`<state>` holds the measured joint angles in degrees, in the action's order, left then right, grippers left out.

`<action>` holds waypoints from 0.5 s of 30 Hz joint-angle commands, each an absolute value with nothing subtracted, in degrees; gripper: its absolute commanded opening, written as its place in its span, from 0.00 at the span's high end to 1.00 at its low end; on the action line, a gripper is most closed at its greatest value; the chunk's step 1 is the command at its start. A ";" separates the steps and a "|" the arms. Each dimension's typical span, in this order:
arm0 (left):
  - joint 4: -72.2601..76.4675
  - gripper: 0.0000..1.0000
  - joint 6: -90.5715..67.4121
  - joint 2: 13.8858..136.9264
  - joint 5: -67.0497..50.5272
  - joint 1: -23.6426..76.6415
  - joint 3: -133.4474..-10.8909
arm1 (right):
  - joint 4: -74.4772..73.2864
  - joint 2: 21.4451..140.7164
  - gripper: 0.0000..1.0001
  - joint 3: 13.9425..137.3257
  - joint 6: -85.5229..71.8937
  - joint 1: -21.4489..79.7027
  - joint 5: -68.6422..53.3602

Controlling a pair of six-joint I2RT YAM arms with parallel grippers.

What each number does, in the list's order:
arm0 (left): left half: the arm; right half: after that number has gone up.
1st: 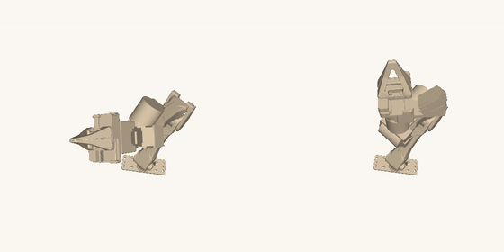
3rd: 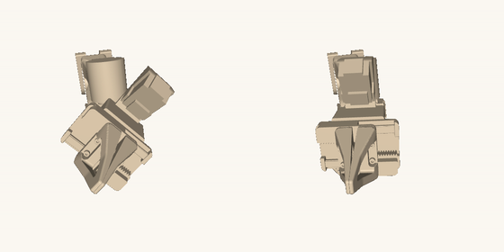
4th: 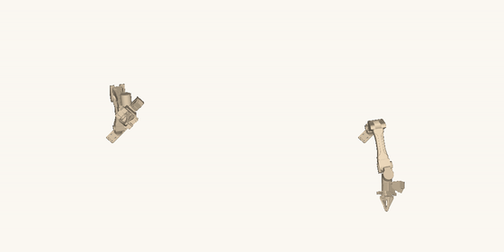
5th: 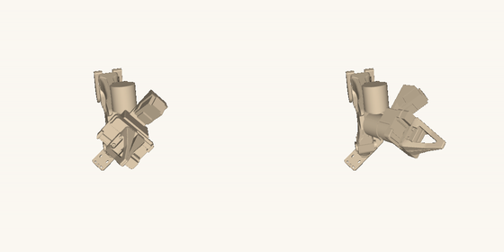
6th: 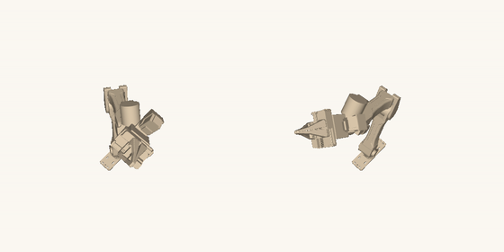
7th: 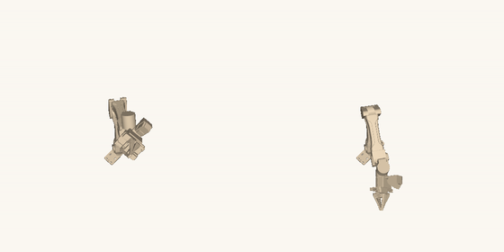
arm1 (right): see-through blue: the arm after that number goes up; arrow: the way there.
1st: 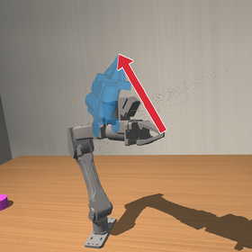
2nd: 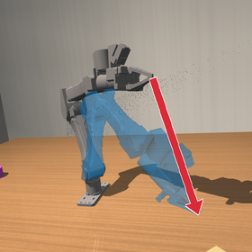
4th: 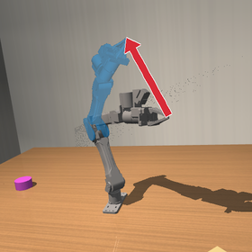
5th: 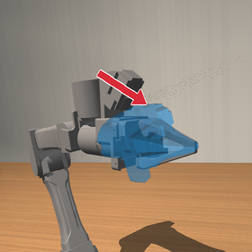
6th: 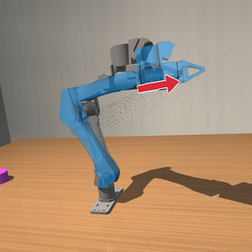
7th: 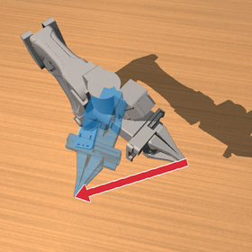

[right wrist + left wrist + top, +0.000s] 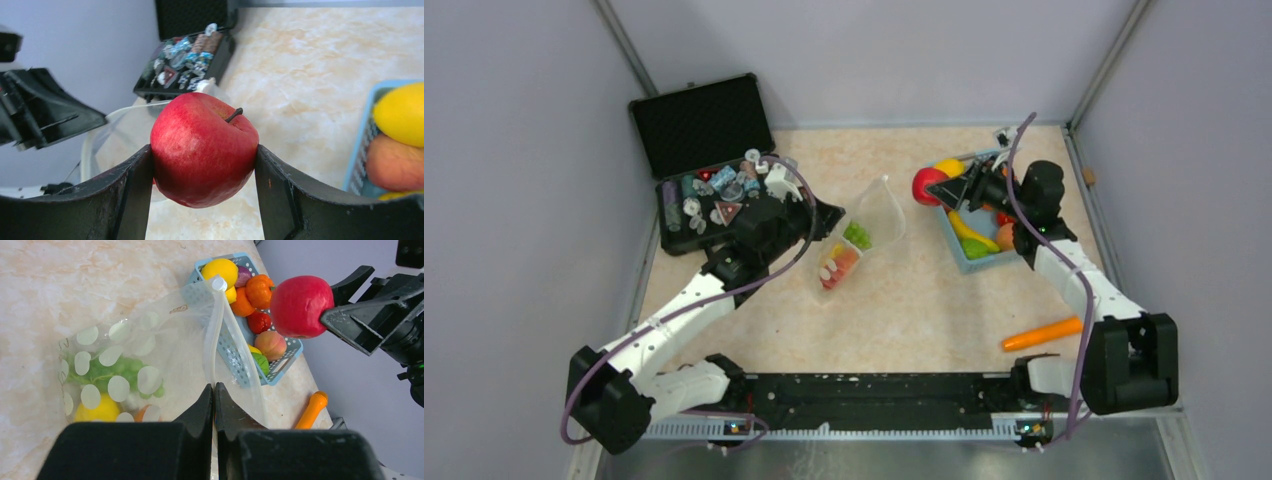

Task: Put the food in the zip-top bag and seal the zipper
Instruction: Place the fake fruit in the zipper food storage bag.

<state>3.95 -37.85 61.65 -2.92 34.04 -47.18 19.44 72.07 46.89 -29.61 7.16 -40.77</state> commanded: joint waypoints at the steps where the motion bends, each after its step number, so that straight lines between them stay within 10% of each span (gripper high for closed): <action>1: 7.47 0.98 -38.05 61.83 -3.39 33.90 -47.28 | 24.59 70.22 0.49 48.96 -27.35 9.93 -49.00; 15: 6.90 0.98 -38.26 61.23 -3.74 33.88 -47.32 | 12.05 74.58 0.49 55.87 -16.08 19.31 -46.99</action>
